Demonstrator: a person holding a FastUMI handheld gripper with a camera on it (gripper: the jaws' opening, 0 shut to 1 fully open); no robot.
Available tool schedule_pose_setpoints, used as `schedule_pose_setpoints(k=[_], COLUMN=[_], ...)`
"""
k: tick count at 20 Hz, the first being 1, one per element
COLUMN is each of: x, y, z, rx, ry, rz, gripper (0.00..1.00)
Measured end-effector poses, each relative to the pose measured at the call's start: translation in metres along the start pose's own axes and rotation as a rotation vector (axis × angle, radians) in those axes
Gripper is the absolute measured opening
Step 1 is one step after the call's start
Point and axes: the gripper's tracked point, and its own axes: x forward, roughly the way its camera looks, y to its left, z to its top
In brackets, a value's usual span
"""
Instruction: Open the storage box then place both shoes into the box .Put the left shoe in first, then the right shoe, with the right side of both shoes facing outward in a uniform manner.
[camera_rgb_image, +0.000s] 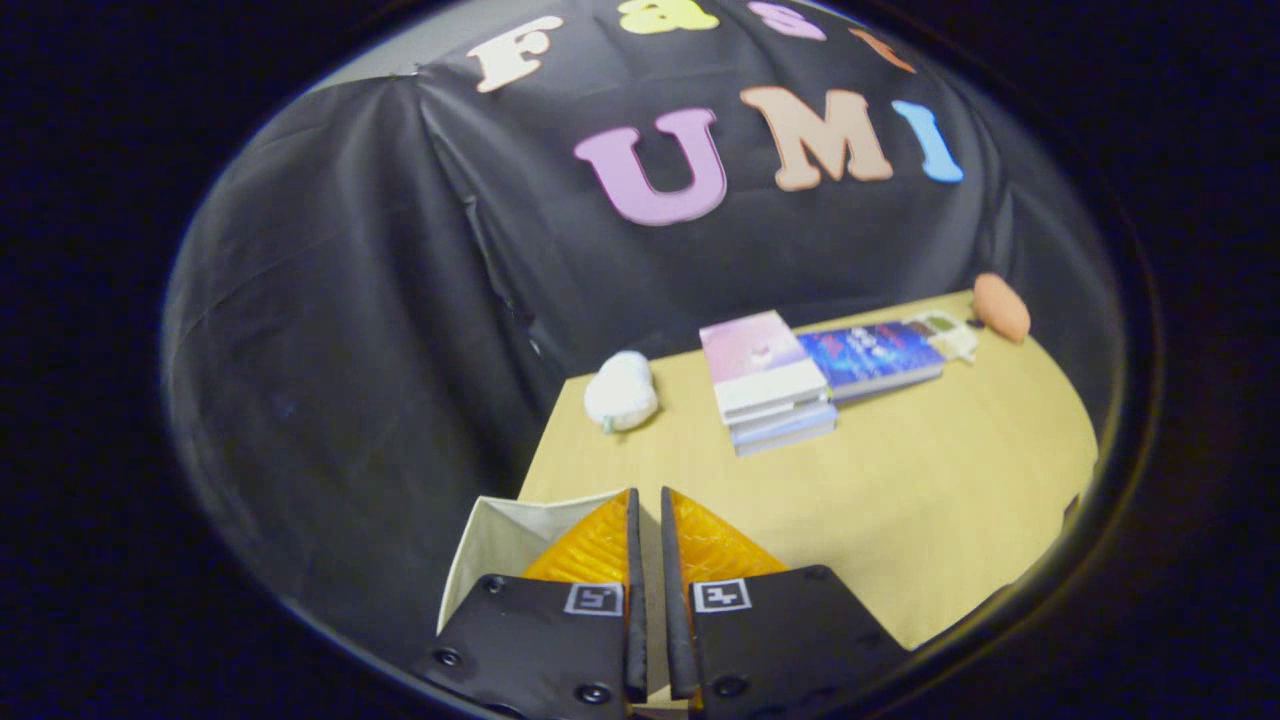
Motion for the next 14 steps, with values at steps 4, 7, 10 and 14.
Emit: schedule_pose_setpoints(k=[4,7,10,14], x=[-0.009,-0.027,-0.033,-0.035], y=[-0.011,-0.013,-0.025,-0.049], z=[0.045,0.085,0.118,0.153], rx=[-0.125,-0.164,-0.17,-0.148], ry=[-0.176,-0.287,-0.371,-0.436], rz=[-0.04,-0.075,-0.107,-0.149], gripper=[0.12,0.12,0.12,0.11])
